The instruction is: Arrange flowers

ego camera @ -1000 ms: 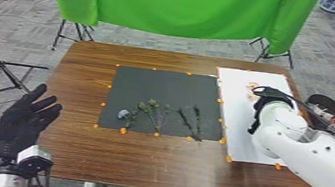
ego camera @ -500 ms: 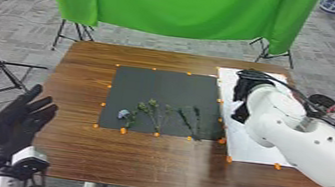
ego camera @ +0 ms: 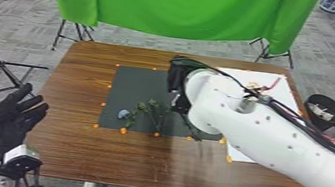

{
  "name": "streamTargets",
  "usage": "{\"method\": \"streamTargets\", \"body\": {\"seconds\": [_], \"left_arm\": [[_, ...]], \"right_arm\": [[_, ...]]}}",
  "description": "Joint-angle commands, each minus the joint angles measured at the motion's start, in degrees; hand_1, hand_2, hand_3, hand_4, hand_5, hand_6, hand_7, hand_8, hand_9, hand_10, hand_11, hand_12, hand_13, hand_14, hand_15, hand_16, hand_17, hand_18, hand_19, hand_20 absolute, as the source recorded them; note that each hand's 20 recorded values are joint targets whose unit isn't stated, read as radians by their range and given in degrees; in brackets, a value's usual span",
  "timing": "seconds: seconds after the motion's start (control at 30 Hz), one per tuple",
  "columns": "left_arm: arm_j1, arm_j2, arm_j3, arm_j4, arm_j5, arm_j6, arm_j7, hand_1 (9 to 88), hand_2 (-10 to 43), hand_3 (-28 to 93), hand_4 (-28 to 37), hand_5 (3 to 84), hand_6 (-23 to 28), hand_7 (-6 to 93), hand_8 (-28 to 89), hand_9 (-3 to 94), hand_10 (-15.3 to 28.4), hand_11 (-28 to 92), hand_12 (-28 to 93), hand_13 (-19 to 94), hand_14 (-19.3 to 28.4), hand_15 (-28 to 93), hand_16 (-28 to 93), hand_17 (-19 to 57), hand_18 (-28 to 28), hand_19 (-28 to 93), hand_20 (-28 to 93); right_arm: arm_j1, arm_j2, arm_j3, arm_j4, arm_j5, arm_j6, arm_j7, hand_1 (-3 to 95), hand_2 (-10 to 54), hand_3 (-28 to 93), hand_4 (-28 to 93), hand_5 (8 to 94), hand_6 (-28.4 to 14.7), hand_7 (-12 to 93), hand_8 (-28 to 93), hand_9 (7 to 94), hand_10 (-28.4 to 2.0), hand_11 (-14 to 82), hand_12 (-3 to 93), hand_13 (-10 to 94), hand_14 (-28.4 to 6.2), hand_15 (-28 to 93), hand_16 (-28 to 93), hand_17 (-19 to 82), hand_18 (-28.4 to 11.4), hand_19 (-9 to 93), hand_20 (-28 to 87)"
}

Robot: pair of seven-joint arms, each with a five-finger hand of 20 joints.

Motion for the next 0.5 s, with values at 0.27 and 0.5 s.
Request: {"method": "streamTargets", "body": {"seconds": [0.27,0.5], "left_arm": [[-6.4,-2.4,1.92,1.56,3.48,-1.98,-4.65,30.2,7.2,66,-21.0,37.2,9.9,11.1,-8,32.9,19.3,29,10,22,26.0,56,-13,-8.4,23.9,49,7],[-7.4,-0.05,3.13,2.03,1.92,-2.28,-3.35,30.3,7.2,66,-20.9,37.2,9.8,11.1,-8,32.9,19.4,29,10,22,26.0,56,-13,-8.3,23.9,49,7]], "right_arm": [[0.1,-13.5,-5.5,8.9,0.6,0.9,-3.2,61.2,-9.5,75,-26,78.0,-0.9,28,6,91.9,-8.1,7.3,32.2,88,-0.1,63,19,64,-8.9,93,32],[2.5,-14.1,-7.2,11.1,0.7,1.8,-3.6,61.2,-9.5,74,-27,77.6,-0.4,29,5,91.8,-7.9,7.2,32.3,88,-0.3,64,19,63,-9.1,93,34]]}}
